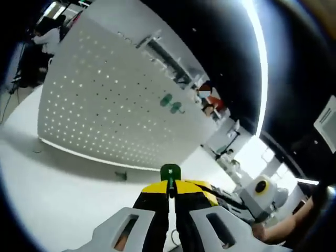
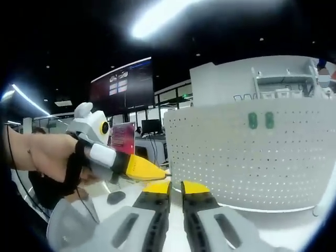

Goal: Insert the hook assembly into the mounting plate slot until the hook locks in place.

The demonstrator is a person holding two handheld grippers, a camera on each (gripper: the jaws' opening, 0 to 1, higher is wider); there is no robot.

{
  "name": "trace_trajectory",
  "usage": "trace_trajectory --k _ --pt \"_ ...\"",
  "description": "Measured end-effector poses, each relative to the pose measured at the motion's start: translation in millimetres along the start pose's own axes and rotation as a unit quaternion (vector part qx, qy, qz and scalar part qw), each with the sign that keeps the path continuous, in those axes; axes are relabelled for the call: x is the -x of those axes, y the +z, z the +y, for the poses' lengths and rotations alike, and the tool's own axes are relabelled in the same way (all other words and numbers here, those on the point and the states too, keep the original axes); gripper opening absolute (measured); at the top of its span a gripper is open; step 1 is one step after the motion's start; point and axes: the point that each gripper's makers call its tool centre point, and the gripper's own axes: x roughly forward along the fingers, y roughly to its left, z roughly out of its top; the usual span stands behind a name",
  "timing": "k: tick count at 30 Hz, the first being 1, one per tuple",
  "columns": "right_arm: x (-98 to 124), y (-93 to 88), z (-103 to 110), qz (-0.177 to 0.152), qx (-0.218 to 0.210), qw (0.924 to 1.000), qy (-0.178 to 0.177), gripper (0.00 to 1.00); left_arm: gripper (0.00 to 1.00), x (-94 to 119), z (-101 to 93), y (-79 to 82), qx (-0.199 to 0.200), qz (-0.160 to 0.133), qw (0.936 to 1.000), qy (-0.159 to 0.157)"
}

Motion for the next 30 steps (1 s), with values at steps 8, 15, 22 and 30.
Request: trace_trajectory --k 8,15,22,30 --pt "14 -6.9 -17 0.025 -0.006 0.9994 -0.023 0.07 0.01 7 1.5 14.7 -0.068 -0.013 0.9962 0.052" --pt "28 -22.9 -24 0.060 -0.017 0.9975 -0.032 0.10 0.01 12 6.4 35.3 -0.119 -0.052 0.9858 0.106" --pt "46 -27.5 -34 0.071 -0.008 0.9961 -0.052 0.10 0.01 -5 4.5 59.3 -0.192 -0.094 0.9650 0.153" --pt "56 -56.2 -39 0.124 -0.003 0.9916 -0.038 0.10 0.01 -33 4.0 89.8 -0.235 -0.150 0.9409 0.192"
